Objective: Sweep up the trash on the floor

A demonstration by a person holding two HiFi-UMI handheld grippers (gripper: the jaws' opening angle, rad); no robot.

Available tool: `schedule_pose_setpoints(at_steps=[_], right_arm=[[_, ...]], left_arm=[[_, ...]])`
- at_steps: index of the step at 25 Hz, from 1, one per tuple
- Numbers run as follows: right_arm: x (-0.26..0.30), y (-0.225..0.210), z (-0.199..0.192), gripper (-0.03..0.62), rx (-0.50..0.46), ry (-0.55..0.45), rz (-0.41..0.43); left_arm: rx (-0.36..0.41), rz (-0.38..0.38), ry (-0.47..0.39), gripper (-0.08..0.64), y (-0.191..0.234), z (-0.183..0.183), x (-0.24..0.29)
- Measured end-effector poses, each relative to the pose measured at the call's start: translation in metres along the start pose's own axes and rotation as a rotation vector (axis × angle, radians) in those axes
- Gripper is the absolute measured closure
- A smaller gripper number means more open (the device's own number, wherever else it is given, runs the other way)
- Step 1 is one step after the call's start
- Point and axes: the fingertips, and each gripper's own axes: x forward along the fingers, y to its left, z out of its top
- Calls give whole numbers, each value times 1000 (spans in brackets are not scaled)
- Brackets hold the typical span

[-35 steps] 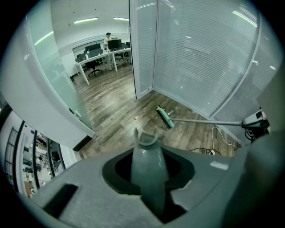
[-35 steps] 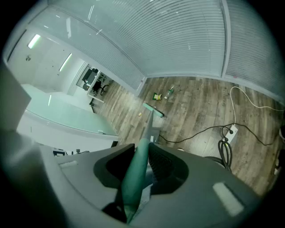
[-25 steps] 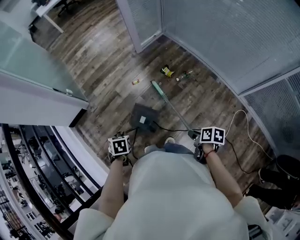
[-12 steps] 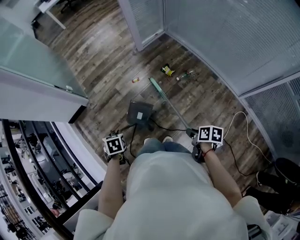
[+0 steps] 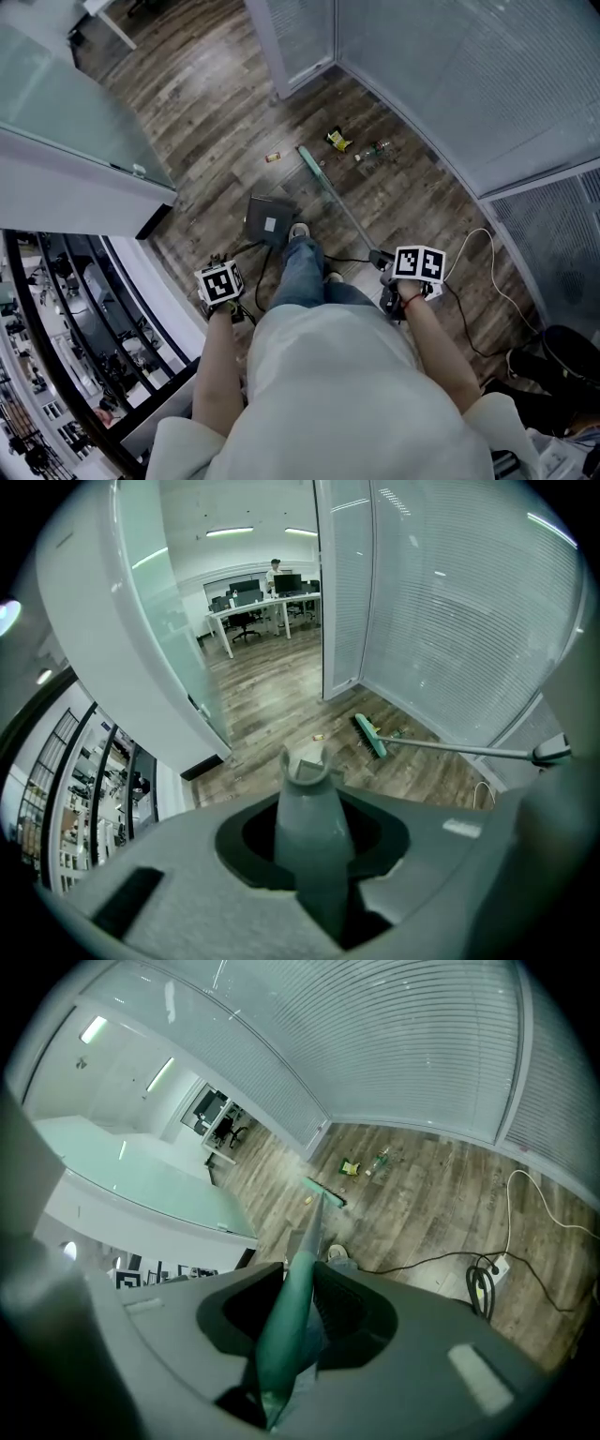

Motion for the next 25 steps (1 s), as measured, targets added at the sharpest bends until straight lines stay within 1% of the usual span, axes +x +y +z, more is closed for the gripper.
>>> schedule_pose_setpoints(at_steps=[10, 25], right_arm=[[19, 19, 36, 483, 7, -7, 2], [57, 72, 102, 482, 51, -8, 11]], left_arm=[[-39, 15, -17, 468, 20, 38, 21], [-58, -19, 20, 468, 49, 94, 71]])
